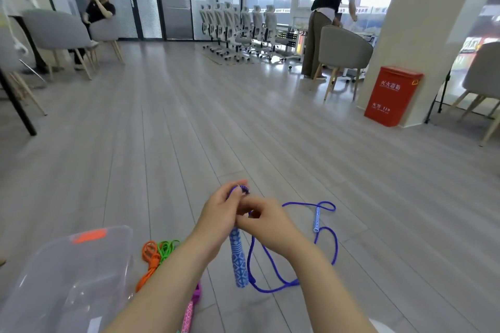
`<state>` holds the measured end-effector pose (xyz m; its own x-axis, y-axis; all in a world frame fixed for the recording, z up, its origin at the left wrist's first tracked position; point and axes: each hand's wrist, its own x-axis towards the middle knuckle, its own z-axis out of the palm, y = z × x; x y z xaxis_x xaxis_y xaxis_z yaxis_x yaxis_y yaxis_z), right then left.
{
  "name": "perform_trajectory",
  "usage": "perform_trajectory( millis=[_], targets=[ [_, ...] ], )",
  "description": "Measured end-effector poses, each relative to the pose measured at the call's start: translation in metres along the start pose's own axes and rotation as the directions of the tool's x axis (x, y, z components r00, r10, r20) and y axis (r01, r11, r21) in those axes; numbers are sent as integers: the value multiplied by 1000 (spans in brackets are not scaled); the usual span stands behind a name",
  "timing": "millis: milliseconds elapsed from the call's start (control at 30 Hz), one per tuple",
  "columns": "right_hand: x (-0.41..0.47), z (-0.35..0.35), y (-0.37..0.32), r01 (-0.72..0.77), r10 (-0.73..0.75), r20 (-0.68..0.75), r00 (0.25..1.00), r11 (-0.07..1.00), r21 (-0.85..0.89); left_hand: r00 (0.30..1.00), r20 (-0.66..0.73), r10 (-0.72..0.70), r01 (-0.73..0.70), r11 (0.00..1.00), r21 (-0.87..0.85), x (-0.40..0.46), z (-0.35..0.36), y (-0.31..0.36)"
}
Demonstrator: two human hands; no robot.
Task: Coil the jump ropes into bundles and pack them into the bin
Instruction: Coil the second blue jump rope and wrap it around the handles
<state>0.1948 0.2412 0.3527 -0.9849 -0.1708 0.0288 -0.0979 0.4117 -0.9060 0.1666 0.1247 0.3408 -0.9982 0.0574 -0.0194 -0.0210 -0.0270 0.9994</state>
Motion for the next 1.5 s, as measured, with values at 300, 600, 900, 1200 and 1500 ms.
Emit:
perform_trajectory(
  millis=[300,600,900,1200,1500],
  targets=[
    [28,-22,22,-197,178,-272,946,979,-45,999,27,43,-33,950,-312,22,-15,14],
    [26,-36,17,-292,270,132,954,939,184,997,44,58,-27,851,-525,36,-27,20],
    [26,-47,0,-138,311,-291,905,860,492,950,15,-311,311,947,-84,39,-17,-7],
    [30,-23,-4,-26,266,-409,873,863,505,994,-21,-106,100,976,-194,37,-15,-2],
    [22,-19,-8,35,128,-423,897,934,357,983,160,89,-127,961,245,30,-8,-10]
  ],
)
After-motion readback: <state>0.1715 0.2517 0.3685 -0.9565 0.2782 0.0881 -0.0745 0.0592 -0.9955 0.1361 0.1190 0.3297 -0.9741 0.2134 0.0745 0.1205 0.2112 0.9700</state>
